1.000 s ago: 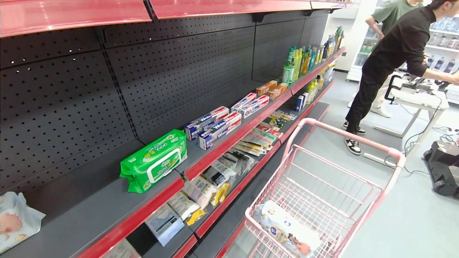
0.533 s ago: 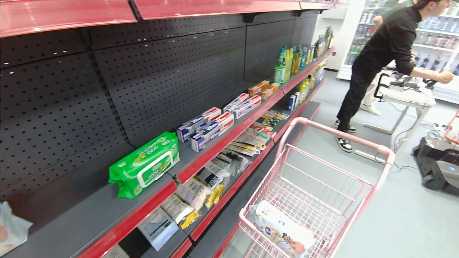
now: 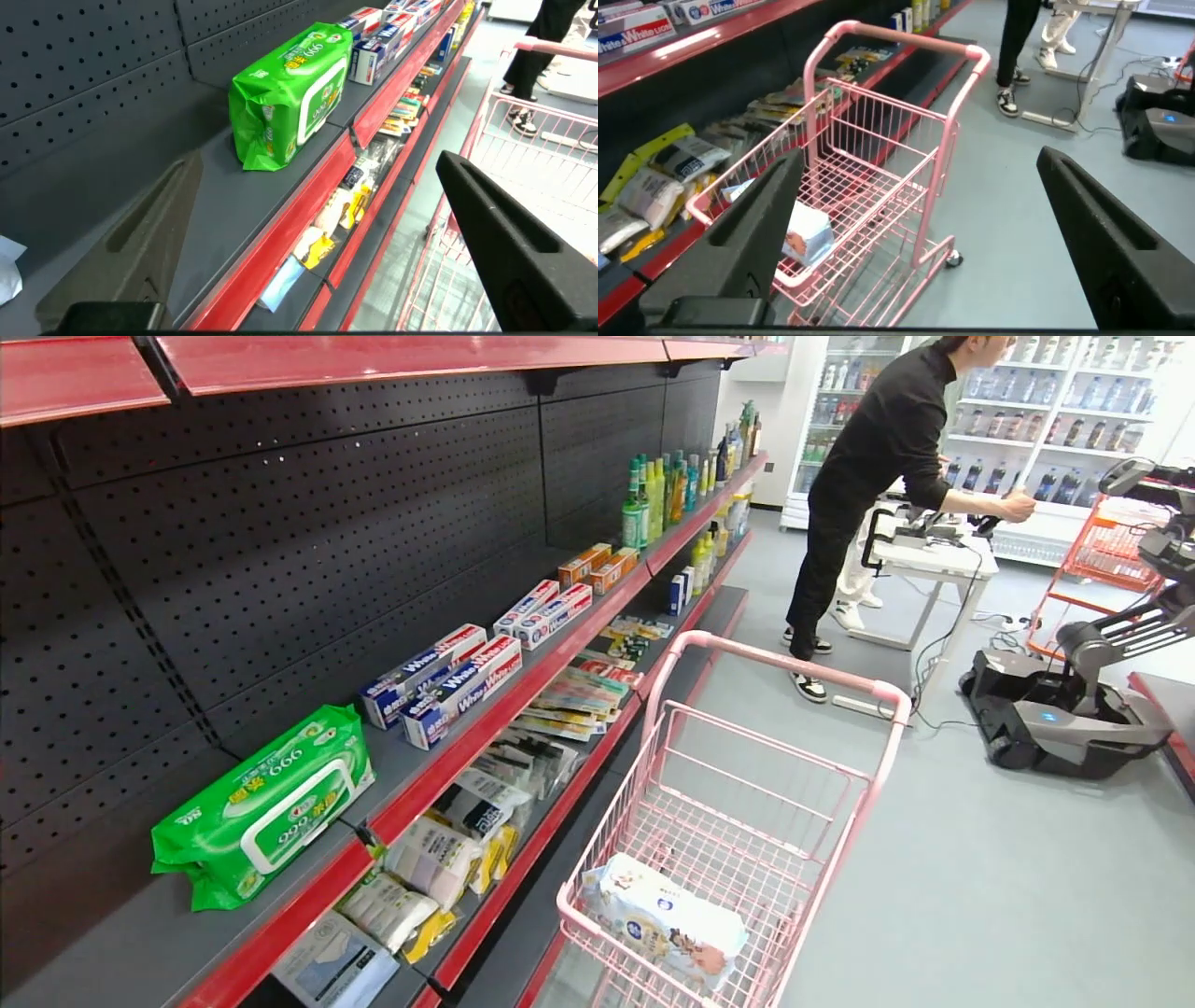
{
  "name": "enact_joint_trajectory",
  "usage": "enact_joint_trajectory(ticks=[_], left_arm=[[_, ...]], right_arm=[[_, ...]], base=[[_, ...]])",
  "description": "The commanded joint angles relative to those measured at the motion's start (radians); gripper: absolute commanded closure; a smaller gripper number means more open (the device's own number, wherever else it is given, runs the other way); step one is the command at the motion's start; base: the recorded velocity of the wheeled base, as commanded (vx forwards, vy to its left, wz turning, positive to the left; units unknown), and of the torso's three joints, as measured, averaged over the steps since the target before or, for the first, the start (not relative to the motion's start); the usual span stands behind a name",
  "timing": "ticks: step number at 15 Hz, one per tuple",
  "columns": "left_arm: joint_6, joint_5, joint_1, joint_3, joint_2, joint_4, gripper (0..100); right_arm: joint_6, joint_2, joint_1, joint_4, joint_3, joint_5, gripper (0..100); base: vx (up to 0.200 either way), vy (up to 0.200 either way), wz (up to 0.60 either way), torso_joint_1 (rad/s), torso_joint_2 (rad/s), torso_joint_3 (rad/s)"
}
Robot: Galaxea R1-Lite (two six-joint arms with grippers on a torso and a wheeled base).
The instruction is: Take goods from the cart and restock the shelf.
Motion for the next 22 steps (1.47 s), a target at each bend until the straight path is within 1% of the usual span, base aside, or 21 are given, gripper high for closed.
enact_joint_trajectory(ticks=[1,3,4,5,6,7,8,9,10,11,12,13,14,15,16,17,18,20,21,22], left_arm=[[0.000,0.000,0.000,0.000,0.001,0.001,0],[0.000,0.000,0.000,0.000,0.001,-0.001,0],[0.000,0.000,0.000,0.000,0.001,-0.001,0],[0.000,0.000,0.000,0.000,0.001,-0.001,0],[0.000,0.000,0.000,0.000,0.001,-0.001,0],[0.000,0.000,0.000,0.000,0.001,-0.001,0],[0.000,0.000,0.000,0.000,0.001,-0.001,0],[0.000,0.000,0.000,0.000,0.001,-0.001,0],[0.000,0.000,0.000,0.000,0.001,-0.001,0],[0.000,0.000,0.000,0.000,0.001,0.001,0],[0.000,0.000,0.000,0.000,0.001,-0.001,0],[-0.002,0.000,0.000,0.000,0.001,0.001,0],[-0.002,0.000,0.000,0.000,0.001,-0.001,0],[-0.002,0.000,0.000,0.000,0.001,-0.001,0],[-0.002,0.000,0.000,0.000,0.001,-0.001,0],[-0.002,0.000,0.000,0.000,0.001,0.001,0],[-0.002,0.000,0.000,0.000,0.001,-0.001,0],[-0.002,0.000,0.000,0.000,0.001,-0.001,0],[-0.002,0.000,0.000,0.000,0.001,-0.001,0],[-0.002,0.000,0.000,0.000,0.001,-0.001,0]], right_arm=[[0.048,0.051,-0.019,0.000,-0.001,-0.015,0],[0.049,0.103,-0.119,-0.002,-0.003,-0.019,0],[0.048,0.100,-0.122,-0.002,-0.003,-0.019,0],[0.092,0.270,-0.109,0.017,-0.247,0.001,0],[0.252,0.563,-0.106,0.028,-0.524,0.001,0],[0.243,0.728,-0.096,0.046,-0.646,0.010,0],[0.181,0.832,-0.085,0.057,-0.675,0.024,0],[0.066,0.933,-0.042,0.055,-0.652,0.068,0],[0.029,0.976,-0.013,0.058,-0.636,0.101,0],[-0.021,1.099,0.012,0.074,-0.613,0.133,0],[-0.075,1.202,0.018,0.075,-0.610,0.151,0],[-0.115,1.272,0.020,0.074,-0.613,0.202,0],[-0.162,1.346,0.018,0.071,-0.630,0.285,0],[-0.271,1.510,0.020,0.069,-0.699,0.344,0],[-0.348,1.630,0.021,0.067,-0.748,0.355,0],[-0.425,1.742,0.046,0.066,-0.794,0.389,0],[-0.460,1.840,0.075,0.066,-0.847,0.407,0],[-0.455,1.984,0.148,0.054,-0.965,0.409,0],[-0.455,1.984,0.148,0.054,-0.965,0.409,0],[-0.417,2.099,0.224,-0.021,-1.071,0.409,0]], base=[[0.000,0.000,0.00,0.000,0.00,0.000],[0.000,0.000,0.00,0.000,0.00,0.000],[0.000,0.000,0.00,0.000,0.00,0.000],[0.000,0.000,0.00,0.000,0.00,0.000],[0.000,0.000,0.00,0.000,0.00,0.000],[0.000,0.000,0.00,0.000,0.00,0.000],[0.000,0.000,0.00,0.000,0.00,0.000],[0.000,0.000,0.00,0.000,0.00,0.000],[0.000,0.000,0.00,0.000,0.00,0.000],[0.000,0.000,0.00,0.000,0.00,0.000],[0.000,0.000,0.00,0.000,0.00,0.000],[0.000,0.000,0.00,0.000,0.00,0.000],[0.000,0.000,0.00,0.000,0.00,0.000],[0.000,0.000,0.00,0.000,0.00,0.000],[0.000,0.000,0.00,0.000,0.00,0.000],[0.000,0.000,0.00,0.000,0.00,0.000],[0.000,0.000,0.00,0.000,0.00,0.000],[0.000,0.000,0.00,0.000,0.00,0.000],[0.000,0.000,0.00,0.000,0.00,0.000],[0.000,0.000,0.00,0.000,0.00,0.000]])
